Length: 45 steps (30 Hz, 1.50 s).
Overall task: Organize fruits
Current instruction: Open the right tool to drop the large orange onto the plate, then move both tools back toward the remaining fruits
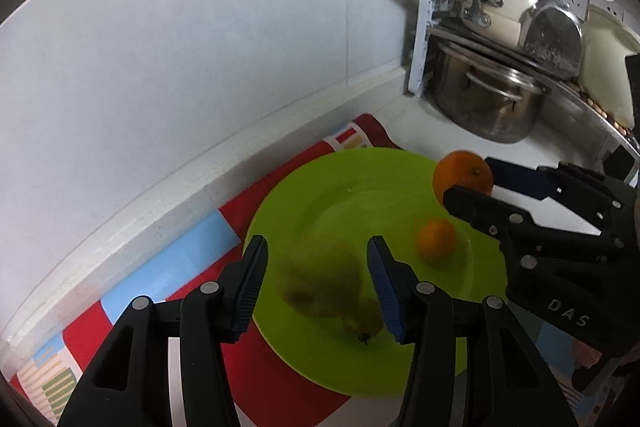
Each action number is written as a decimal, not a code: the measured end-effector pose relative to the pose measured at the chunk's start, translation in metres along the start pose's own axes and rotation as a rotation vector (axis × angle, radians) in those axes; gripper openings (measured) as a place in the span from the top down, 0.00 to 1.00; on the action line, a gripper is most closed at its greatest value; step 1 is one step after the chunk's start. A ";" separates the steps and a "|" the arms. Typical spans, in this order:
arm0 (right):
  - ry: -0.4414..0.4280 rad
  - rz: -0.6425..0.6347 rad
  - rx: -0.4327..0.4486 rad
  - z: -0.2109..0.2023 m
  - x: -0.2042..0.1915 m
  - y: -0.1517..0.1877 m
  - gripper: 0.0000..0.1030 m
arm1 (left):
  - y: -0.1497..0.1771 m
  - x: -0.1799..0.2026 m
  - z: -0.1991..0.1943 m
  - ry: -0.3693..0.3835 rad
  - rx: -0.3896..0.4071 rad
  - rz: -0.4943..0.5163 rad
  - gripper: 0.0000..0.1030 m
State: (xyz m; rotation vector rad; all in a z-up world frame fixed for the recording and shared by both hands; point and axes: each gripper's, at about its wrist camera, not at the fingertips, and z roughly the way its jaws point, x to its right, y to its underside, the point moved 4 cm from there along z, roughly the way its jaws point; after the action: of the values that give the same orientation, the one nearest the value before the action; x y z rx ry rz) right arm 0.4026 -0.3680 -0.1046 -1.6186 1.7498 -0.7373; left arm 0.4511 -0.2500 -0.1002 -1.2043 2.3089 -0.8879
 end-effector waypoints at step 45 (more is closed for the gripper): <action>-0.043 -0.116 0.153 -0.183 -0.074 0.054 0.43 | 0.119 0.008 -0.221 -0.248 0.178 -0.206 0.20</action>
State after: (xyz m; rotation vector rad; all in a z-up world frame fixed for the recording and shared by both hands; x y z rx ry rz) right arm 0.2308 -0.2934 -0.0224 -1.6288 1.5406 -0.8629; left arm 0.2466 -0.1266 -0.0220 -1.4040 1.8964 -0.9322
